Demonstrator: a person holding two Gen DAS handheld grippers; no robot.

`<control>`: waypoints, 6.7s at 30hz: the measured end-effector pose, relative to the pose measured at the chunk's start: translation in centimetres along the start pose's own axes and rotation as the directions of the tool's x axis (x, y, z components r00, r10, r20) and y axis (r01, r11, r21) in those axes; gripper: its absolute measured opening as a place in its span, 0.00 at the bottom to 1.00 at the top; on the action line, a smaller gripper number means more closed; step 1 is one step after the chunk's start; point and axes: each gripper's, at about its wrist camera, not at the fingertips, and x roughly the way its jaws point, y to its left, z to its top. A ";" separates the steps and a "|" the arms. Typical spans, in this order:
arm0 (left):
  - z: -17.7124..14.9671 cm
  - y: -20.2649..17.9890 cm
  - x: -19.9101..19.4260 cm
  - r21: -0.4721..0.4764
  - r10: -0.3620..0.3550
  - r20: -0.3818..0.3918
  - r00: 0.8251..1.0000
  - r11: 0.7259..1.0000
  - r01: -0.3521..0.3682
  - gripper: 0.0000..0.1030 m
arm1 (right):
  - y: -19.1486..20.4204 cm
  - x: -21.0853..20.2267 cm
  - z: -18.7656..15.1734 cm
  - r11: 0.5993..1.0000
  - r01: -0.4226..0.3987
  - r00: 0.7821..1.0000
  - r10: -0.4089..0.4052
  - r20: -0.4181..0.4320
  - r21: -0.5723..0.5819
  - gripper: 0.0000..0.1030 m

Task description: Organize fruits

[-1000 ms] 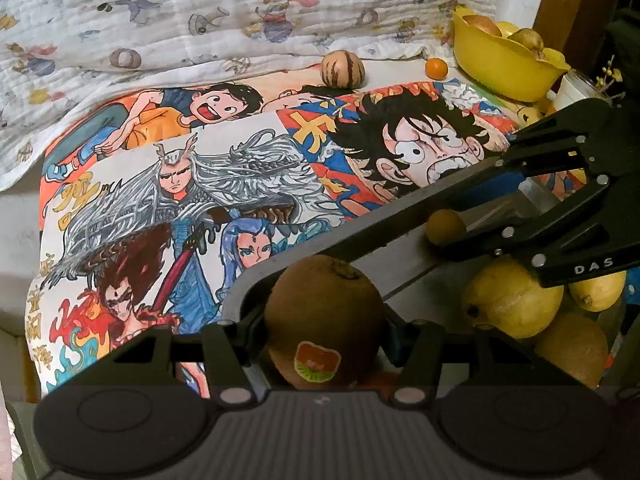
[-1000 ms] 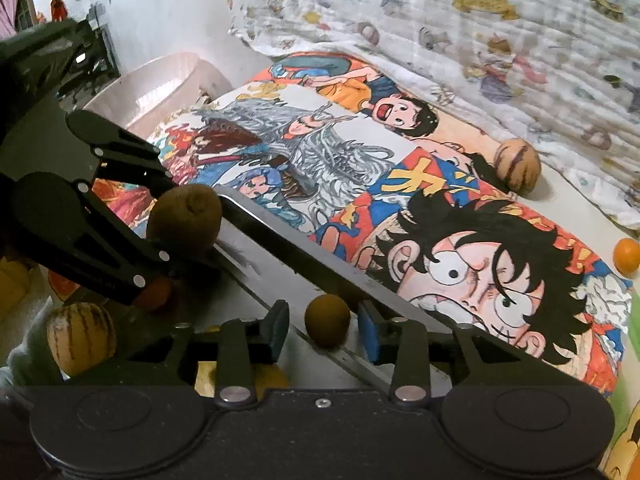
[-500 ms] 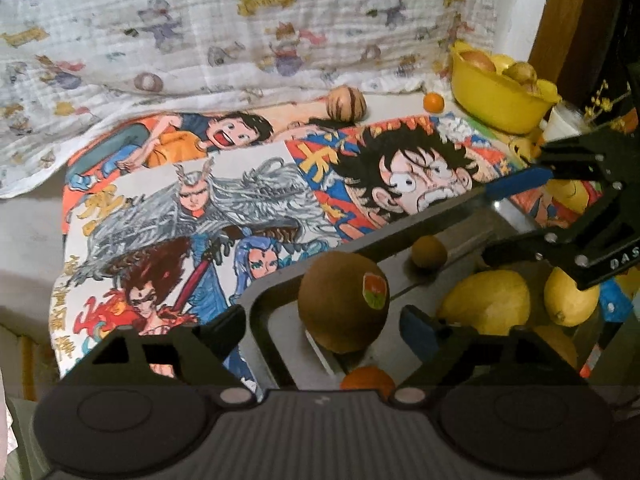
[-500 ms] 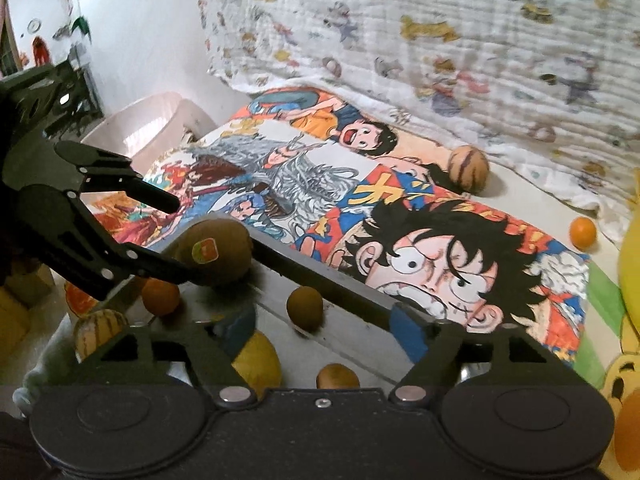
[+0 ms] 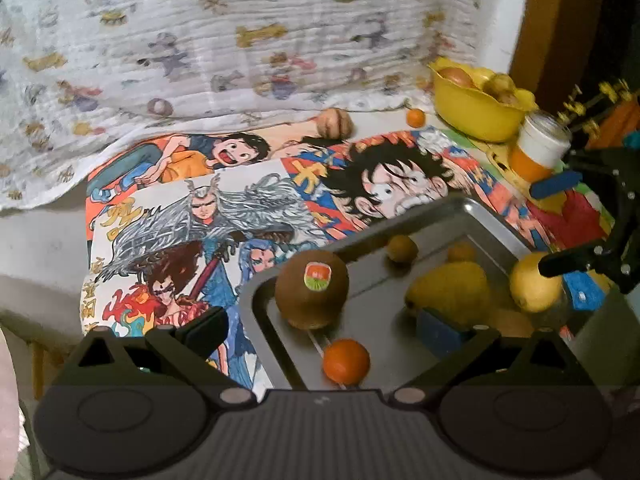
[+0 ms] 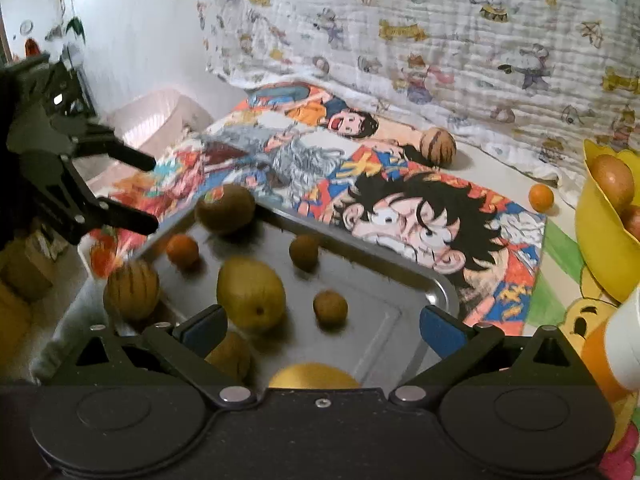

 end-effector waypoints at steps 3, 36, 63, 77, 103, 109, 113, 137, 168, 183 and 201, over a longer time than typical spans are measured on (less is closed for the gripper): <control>-0.2 -1.0 -0.4 0.038 0.002 -0.007 1.000 0.999 -0.002 0.99 | 0.3 -0.4 -0.5 1.000 0.010 1.000 -0.010 -0.016 -0.017 0.99; 6.9 -4.5 2.5 0.227 -0.031 -0.128 0.991 0.972 0.059 0.99 | -5.5 -0.4 3.4 0.969 0.216 0.973 -0.224 -0.056 -0.123 0.99; 17.6 1.3 18.2 -0.106 0.024 0.112 0.993 0.994 -0.012 0.99 | -13.7 11.8 7.1 0.784 0.501 0.824 -0.562 0.076 0.368 0.79; 18.2 0.7 21.8 -0.133 0.042 0.161 0.986 0.991 -0.021 0.98 | -15.1 14.5 7.7 0.772 0.543 0.788 -0.605 0.118 0.332 0.72; 18.9 0.9 24.7 -0.186 -0.005 0.170 0.985 0.982 0.037 0.75 | -15.0 17.1 9.3 0.816 0.509 0.811 -0.561 0.164 0.273 0.82; 19.2 0.8 24.6 -0.175 -0.045 0.180 0.983 0.982 0.077 0.54 | -15.0 16.9 9.1 0.804 0.541 0.798 -0.583 0.151 0.247 0.73; 19.5 0.7 24.9 -0.181 -0.045 0.174 0.984 0.980 0.077 0.54 | -14.8 17.4 9.2 0.780 0.589 0.775 -0.620 0.127 0.212 0.68; 19.0 1.0 23.5 -0.205 -0.048 0.123 0.991 0.976 0.073 0.52 | -14.7 17.6 9.7 0.684 0.722 0.679 -0.729 0.083 0.106 0.32; 14.5 0.0 14.2 -0.212 -0.075 0.143 0.987 0.972 0.104 0.52 | -4.7 9.7 7.8 0.839 0.543 0.808 -0.531 0.254 0.027 0.32; 9.9 -0.8 8.0 -0.226 -0.099 0.189 0.977 0.964 0.141 0.52 | -0.4 4.7 4.7 0.926 0.375 0.894 -0.352 0.278 -0.036 0.32; 7.0 -3.9 7.6 -0.190 -0.156 0.126 0.980 0.966 0.178 0.52 | -0.5 1.7 0.8 0.960 0.279 0.952 -0.276 0.130 -0.003 0.32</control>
